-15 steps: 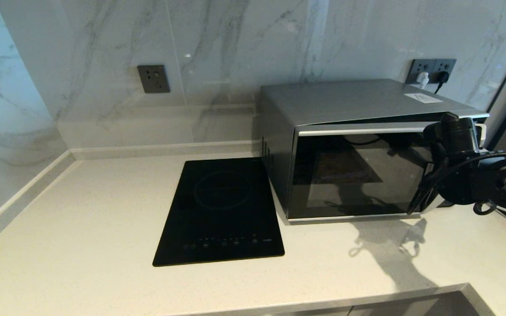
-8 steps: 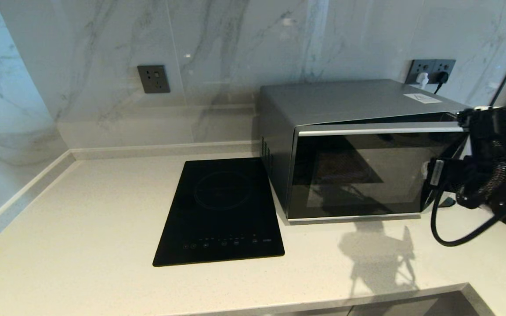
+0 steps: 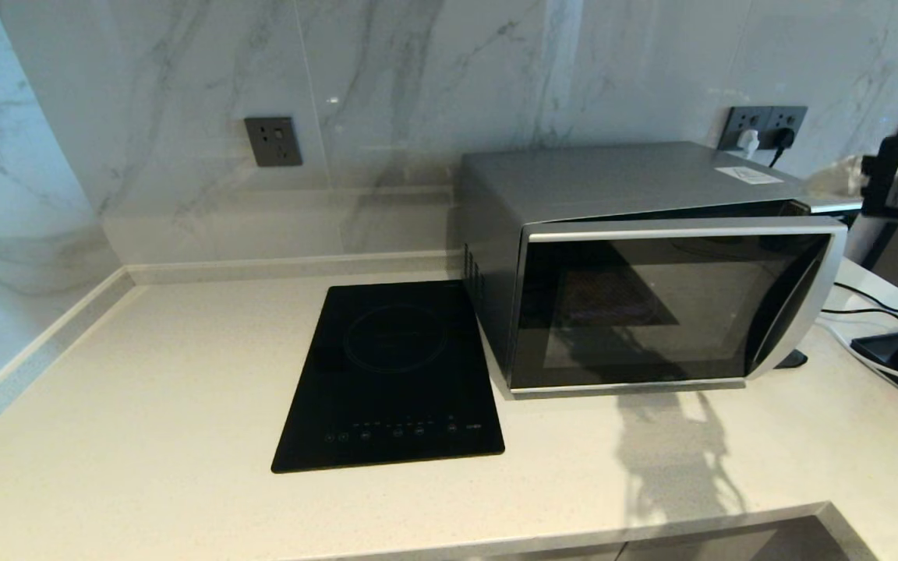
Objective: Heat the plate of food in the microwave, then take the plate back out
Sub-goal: Open the microwave oven
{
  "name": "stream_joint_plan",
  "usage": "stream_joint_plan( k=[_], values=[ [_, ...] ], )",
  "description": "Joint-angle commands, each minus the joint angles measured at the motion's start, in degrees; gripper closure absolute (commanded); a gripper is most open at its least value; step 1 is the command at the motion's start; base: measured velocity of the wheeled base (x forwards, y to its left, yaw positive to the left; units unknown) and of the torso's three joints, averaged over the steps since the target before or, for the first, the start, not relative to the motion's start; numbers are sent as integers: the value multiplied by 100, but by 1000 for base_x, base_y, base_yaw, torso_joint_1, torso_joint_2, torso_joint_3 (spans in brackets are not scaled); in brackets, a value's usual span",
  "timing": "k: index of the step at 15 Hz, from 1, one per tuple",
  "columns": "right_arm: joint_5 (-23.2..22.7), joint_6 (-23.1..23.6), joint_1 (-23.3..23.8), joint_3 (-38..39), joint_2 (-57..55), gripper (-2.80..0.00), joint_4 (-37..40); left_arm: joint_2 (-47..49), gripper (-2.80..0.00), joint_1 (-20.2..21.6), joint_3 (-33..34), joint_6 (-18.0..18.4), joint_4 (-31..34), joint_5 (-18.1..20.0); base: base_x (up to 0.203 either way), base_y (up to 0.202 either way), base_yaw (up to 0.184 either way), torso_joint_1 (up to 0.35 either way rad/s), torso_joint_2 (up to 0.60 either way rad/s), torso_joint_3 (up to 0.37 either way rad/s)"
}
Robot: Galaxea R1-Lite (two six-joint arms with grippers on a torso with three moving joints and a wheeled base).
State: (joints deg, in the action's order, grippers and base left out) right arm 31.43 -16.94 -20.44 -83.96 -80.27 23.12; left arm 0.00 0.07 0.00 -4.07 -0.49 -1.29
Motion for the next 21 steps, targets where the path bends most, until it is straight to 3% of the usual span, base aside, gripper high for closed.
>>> stream_joint_plan(
  k=[1,2,3,6,12,21],
  values=[
    [-318,-388,161,-1429,-693,-280,982,9,0,1,0,-6,-4,-3,0,0,0,0,0,0],
    [-521,-611,270,-1984,-1003,-225,1406,9,0,1,0,-6,-4,-3,0,0,0,0,0,0],
    [-736,-832,418,-2506,-1359,0,1824,9,0,1,0,-6,-4,-3,0,0,0,0,0,0],
    [-1138,-1207,945,-2953,-2103,0,2281,9,0,1,0,-6,-4,-3,0,0,0,0,0,0],
    [-1350,-1223,1402,-2968,-2697,0,1347,9,0,1,0,-6,-4,-3,0,0,0,0,0,0],
    [-1453,-1162,1930,-2958,-3057,0,1147,9,0,1,0,-6,-4,-3,0,0,0,0,0,0]
  ],
)
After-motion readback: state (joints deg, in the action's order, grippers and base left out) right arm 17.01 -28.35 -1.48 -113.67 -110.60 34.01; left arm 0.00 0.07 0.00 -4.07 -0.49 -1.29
